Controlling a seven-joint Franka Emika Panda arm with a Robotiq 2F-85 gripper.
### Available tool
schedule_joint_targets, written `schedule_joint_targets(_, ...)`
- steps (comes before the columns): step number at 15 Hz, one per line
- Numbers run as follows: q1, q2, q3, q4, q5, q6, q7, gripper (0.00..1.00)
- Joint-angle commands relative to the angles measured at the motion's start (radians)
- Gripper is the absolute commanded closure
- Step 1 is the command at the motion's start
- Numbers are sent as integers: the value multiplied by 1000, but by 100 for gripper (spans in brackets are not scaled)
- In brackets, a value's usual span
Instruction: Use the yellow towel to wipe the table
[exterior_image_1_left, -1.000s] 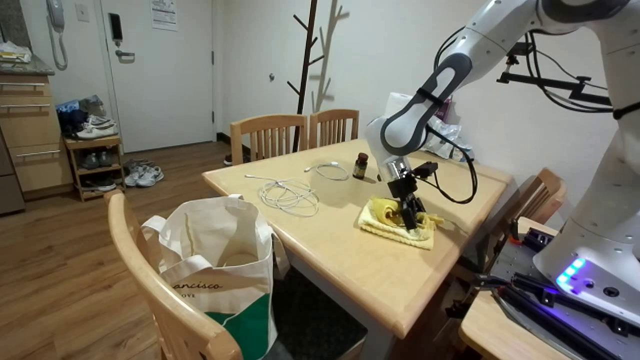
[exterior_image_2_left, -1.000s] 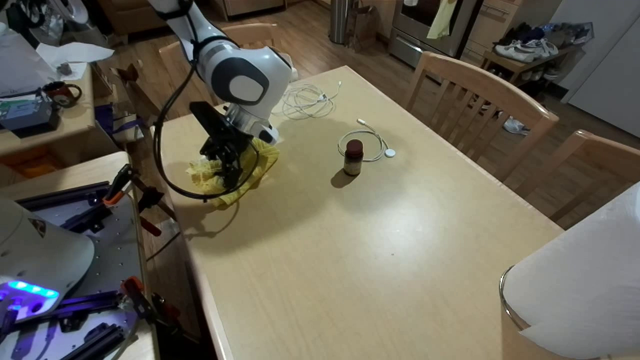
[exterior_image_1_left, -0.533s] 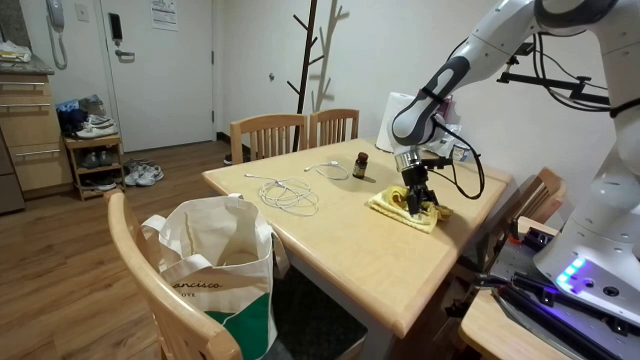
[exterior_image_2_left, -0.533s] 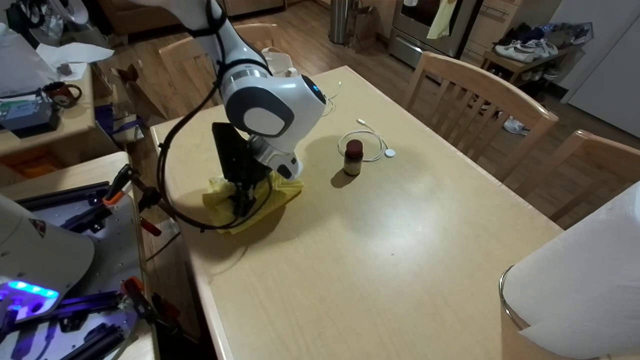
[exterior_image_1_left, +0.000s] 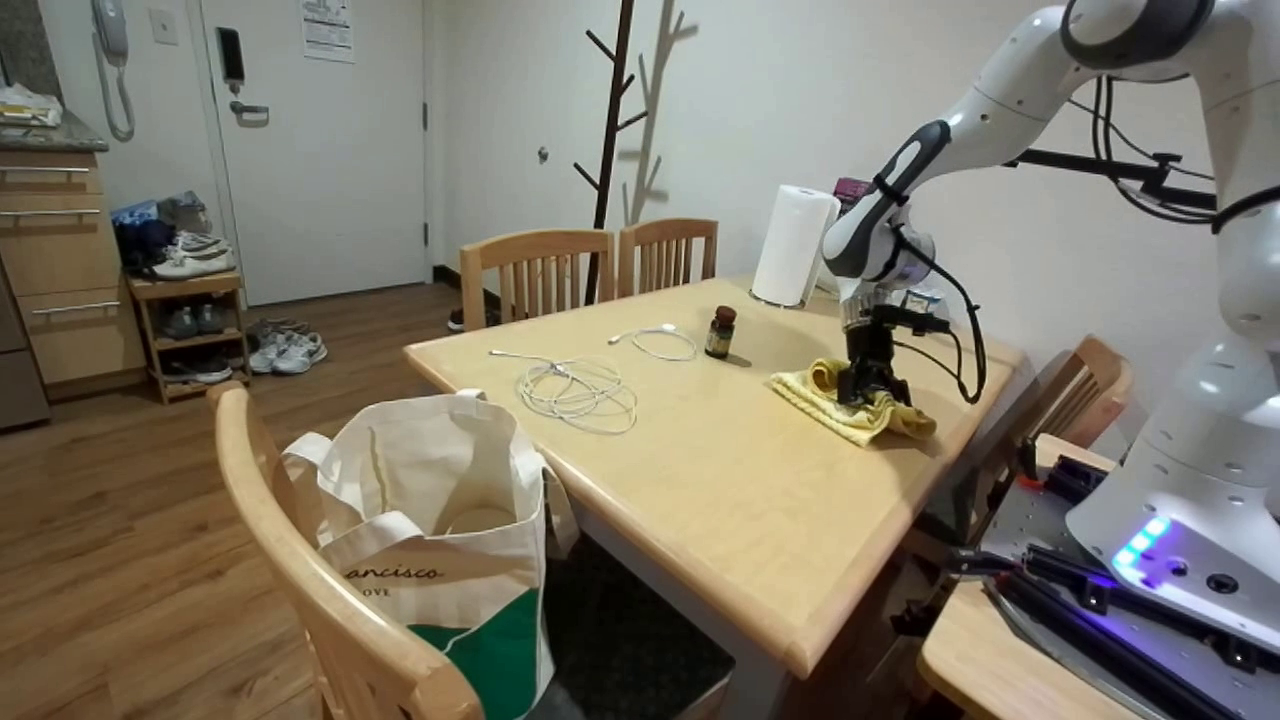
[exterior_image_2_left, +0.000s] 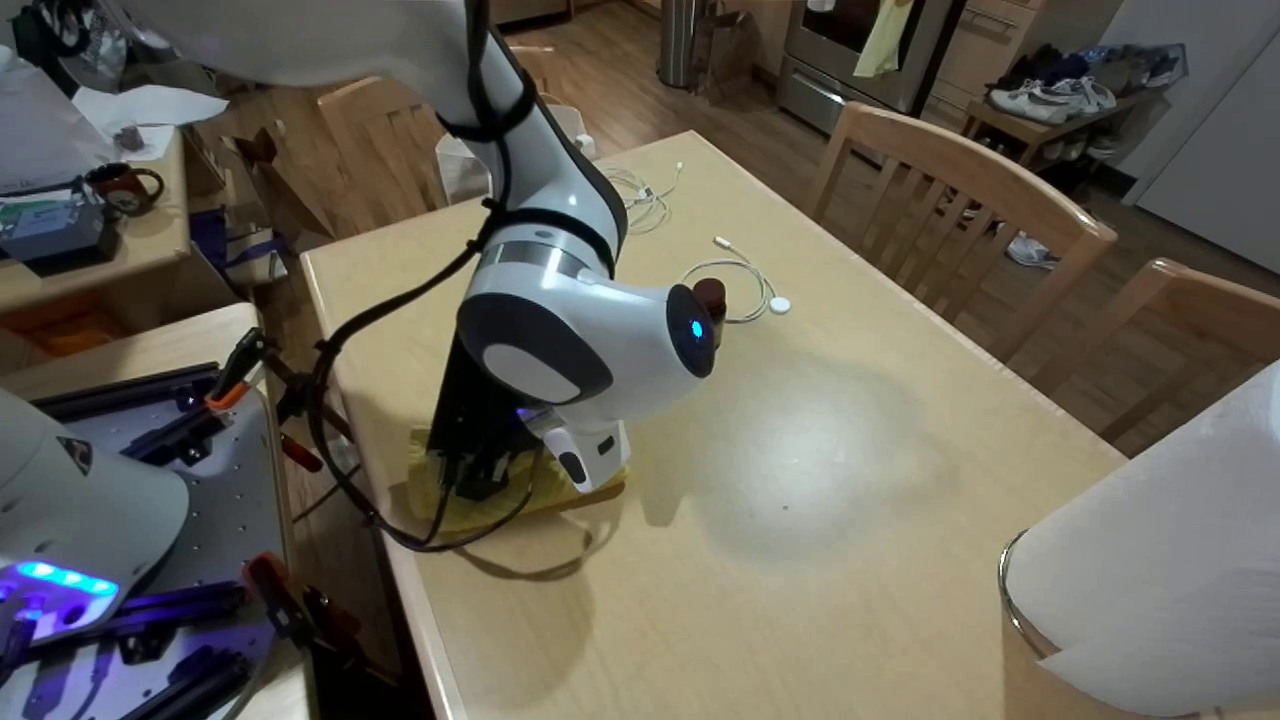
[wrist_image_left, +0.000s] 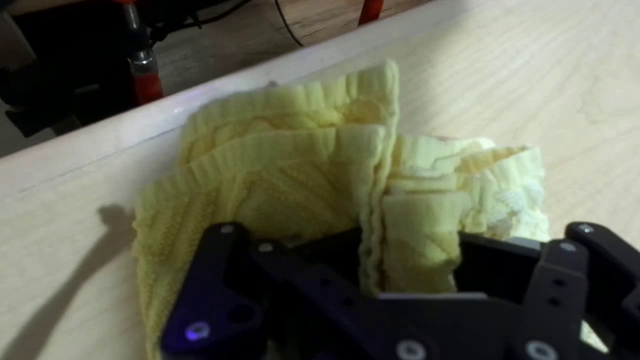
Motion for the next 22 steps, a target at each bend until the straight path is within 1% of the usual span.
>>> schedule_joint_targets(1,39,-54,15,-98,20,150,-44,91)
schedule_joint_targets(2,74,-92,22,-147,-6,200,-29,91)
schedule_joint_targets(4,125,-154,33,-228,-34,284,1,91)
schedule_joint_targets(6,177,-218,37,-312,-68,394,25,91)
schedule_joint_targets(9,246,-285,38,-426,-113,600,89,91)
schedule_joint_targets(10,262,-299,44,-470,-113,689,113,91)
schedule_joint_targets(12,280,-314,60,-537,-103,831,142,91)
schedule_joint_targets(14,295,-311,77,-590,-99,946,171,90)
schedule_joint_targets(15,276,-316,117,-611,-73,970,149,91)
schedule_joint_targets(16,303,-251,121,-549,-103,997,176,90)
schedule_joint_targets(17,304,-262,150,-560,-108,1006,164,91)
schedule_joint_targets(18,321,-272,180,-559,-119,1006,157,90)
schedule_joint_targets(21,417,-283,198,-543,-211,1005,167,90)
schedule_joint_targets(22,427,-326,229,-594,-218,1007,156,90)
